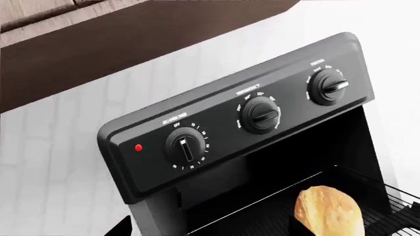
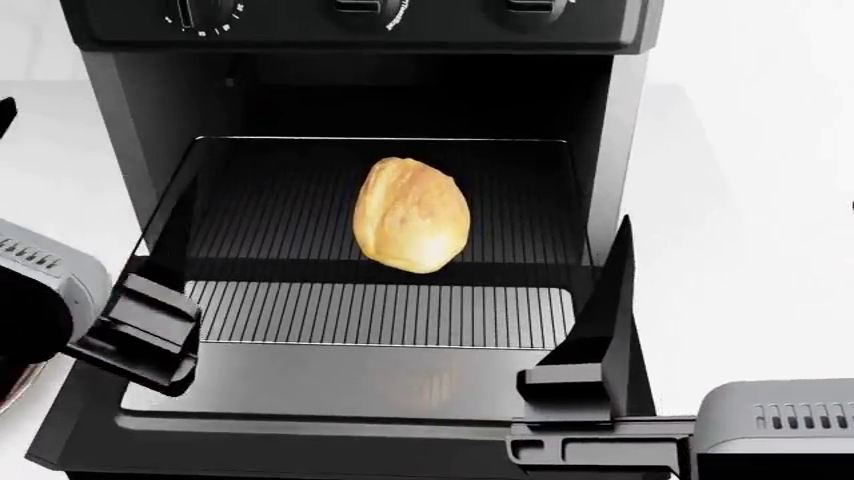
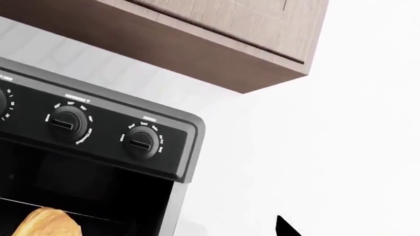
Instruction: Pick the bread from the rack and place it on the plate on the counter.
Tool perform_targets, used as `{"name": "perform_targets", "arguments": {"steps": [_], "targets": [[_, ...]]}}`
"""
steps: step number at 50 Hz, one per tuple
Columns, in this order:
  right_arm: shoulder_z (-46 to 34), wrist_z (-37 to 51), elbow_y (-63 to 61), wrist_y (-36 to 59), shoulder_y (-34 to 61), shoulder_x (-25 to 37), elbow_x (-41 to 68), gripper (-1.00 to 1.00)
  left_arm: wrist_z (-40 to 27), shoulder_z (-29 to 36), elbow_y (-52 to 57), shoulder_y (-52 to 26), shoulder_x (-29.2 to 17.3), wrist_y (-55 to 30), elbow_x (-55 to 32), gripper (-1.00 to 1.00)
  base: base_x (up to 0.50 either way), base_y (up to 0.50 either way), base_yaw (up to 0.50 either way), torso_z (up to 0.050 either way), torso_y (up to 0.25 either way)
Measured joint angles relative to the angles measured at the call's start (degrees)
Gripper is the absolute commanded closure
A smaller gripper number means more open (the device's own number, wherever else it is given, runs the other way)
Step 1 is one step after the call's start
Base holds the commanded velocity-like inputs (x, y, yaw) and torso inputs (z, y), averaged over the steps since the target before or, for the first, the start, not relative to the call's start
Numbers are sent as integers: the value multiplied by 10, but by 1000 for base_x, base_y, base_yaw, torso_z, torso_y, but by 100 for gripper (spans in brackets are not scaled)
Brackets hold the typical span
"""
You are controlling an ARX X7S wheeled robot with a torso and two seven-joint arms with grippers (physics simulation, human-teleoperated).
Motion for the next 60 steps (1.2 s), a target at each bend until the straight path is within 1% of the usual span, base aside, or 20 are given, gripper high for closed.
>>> {"name": "perform_targets", "arguments": {"steps": [13, 25, 39, 60], "targets": [[-144, 24, 0, -51, 115, 14, -4, -100, 108, 67, -107, -22, 22, 42, 61, -100, 0, 0, 0, 0, 0], [-225, 33, 0, -81, 176, 23, -11, -100, 182, 121, -196, -50, 49, 65, 94, -100, 0, 0, 0, 0, 0], [-271, 38, 0, -98, 206, 25, -18, -100, 249, 171, -279, -70, 74, 101, 132, -100, 0, 0, 0, 0, 0], [-304, 38, 3, -114, 218, 30, -29, -100, 308, 215, -370, -96, 107, 139, 165, -100, 0, 0, 0, 0, 0]]}}
